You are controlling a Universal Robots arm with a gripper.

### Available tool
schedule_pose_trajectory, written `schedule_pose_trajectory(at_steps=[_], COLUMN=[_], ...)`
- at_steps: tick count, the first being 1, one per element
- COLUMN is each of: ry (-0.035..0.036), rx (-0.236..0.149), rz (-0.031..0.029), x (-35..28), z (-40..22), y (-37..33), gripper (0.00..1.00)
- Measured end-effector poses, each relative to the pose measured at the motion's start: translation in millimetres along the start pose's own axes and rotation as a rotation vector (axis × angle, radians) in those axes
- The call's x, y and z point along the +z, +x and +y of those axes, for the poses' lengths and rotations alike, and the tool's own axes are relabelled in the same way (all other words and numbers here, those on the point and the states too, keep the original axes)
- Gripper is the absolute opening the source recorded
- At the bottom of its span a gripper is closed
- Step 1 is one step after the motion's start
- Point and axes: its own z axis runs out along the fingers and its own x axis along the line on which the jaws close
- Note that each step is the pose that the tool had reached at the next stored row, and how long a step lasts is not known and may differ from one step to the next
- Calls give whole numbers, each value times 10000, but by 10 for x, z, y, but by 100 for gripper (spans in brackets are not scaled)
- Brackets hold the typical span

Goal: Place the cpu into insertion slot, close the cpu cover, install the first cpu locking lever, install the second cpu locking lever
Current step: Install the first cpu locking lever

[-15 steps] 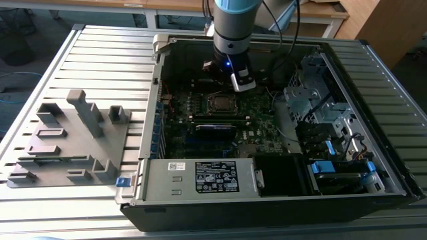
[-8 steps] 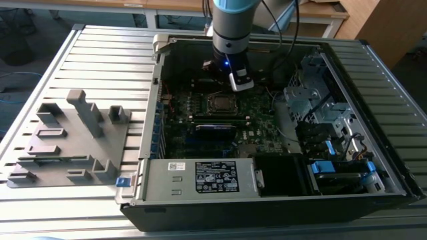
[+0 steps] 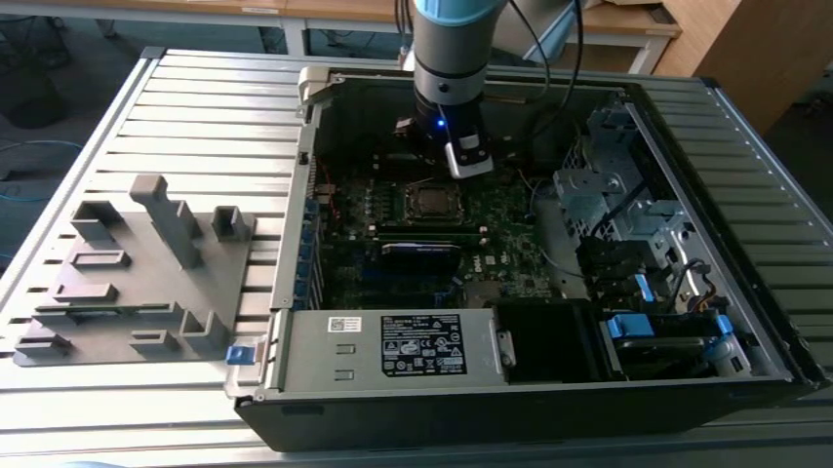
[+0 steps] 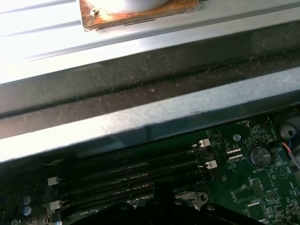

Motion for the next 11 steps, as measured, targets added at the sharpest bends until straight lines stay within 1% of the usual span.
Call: schedule_pose_trajectory(at_steps=[3, 11], ry=[3, 7], rx=[144, 277], rz=[-42, -77], x=[2, 9], z=[1, 10], y=[3, 15], gripper=[11, 11])
